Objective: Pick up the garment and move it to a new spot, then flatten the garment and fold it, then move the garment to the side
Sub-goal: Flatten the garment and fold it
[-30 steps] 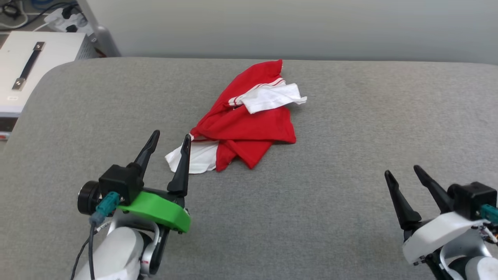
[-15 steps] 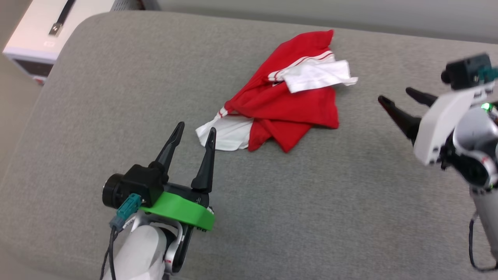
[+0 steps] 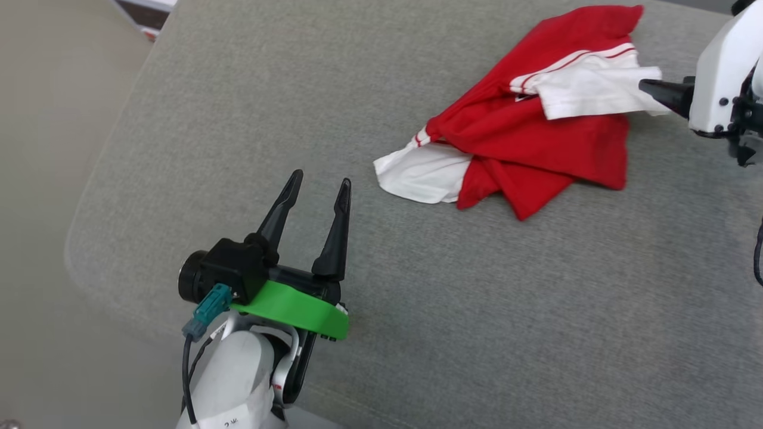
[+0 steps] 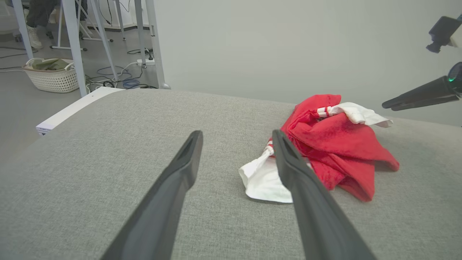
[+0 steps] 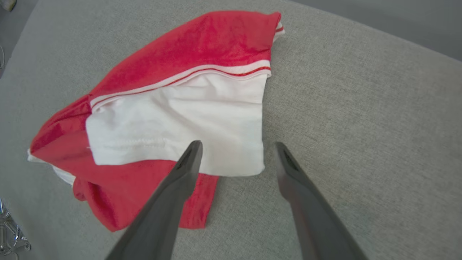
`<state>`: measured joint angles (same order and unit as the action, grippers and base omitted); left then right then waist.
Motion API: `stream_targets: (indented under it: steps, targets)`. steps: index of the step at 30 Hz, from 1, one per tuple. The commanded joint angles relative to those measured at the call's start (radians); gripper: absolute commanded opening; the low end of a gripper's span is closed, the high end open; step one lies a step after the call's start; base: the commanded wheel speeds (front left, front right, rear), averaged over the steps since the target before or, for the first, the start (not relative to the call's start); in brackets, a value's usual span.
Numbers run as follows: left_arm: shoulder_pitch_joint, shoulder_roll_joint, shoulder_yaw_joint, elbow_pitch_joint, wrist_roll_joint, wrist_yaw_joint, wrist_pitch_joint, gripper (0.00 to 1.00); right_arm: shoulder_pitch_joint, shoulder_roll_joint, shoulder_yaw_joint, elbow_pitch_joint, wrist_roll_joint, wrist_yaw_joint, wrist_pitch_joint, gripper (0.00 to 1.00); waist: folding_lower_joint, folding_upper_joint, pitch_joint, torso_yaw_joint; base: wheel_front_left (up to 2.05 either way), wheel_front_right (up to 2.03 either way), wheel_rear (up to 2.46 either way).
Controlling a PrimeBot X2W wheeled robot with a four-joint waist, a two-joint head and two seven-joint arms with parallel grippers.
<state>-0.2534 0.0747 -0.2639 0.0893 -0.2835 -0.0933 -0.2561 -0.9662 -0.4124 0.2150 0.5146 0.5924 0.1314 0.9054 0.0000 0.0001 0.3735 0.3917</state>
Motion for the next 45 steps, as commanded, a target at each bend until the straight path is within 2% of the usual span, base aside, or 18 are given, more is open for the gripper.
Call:
stream_targets:
  steps: [1,7,13,14,15,16,28,35,45]
  targets:
    - [-0.015,-0.01,0.003,0.003,0.008,-0.007,-0.006,1.0,-0.024,0.006,-0.007,0.026,-0.009,-0.001,0.009,1.0,0.0,-0.0001,0.052,0.062,0.0,0.0,0.0]
    - [-0.013,-0.021,0.011,0.004,0.015,-0.018,-0.006,1.0,-0.064,0.017,-0.016,0.119,-0.035,-0.001,0.042,1.0,0.0,-0.0001,0.066,0.084,0.0,0.0,0.0]
    - [-0.014,-0.024,0.014,0.004,0.009,-0.023,-0.006,1.0,-0.05,0.039,-0.017,0.155,-0.031,-0.001,0.058,1.0,0.0,-0.0001,0.072,0.087,0.0,0.0,0.0]
    - [-0.015,-0.024,0.014,0.005,0.005,-0.022,-0.006,1.0,-0.047,0.04,-0.014,0.155,-0.031,-0.001,0.059,0.84,0.0,-0.0001,0.071,0.086,0.0,0.0,0.0]
    - [-0.015,-0.024,0.014,0.005,0.003,-0.022,-0.006,1.0,-0.042,0.04,-0.009,0.152,-0.029,-0.001,0.059,0.29,0.0,-0.0001,0.07,0.084,0.0,0.0,0.0]
    - [-0.015,-0.024,0.015,0.006,0.002,-0.021,-0.006,1.0,-0.038,0.04,-0.005,0.148,-0.025,-0.001,0.056,0.0,0.0,-0.0001,0.067,0.082,0.0,0.0,0.0]
    - [-0.011,-0.024,0.041,0.022,0.021,-0.02,-0.006,1.0,0.028,0.011,0.03,0.058,0.095,-0.001,-0.017,0.0,0.0,-0.0001,-0.001,0.006,0.0,0.0,0.0]
    - [-0.002,-0.024,0.061,0.038,0.038,-0.026,-0.006,1.0,0.103,-0.035,0.062,-0.026,0.178,-0.001,-0.061,0.0,0.0,-0.0001,-0.058,-0.048,0.0,0.0,0.0]
    - [0.042,-0.016,0.1,0.063,0.066,-0.033,-0.006,1.0,0.293,-0.113,0.133,-0.239,0.275,-0.001,-0.121,0.0,0.0,-0.0001,-0.173,-0.148,0.0,0.0,0.0]
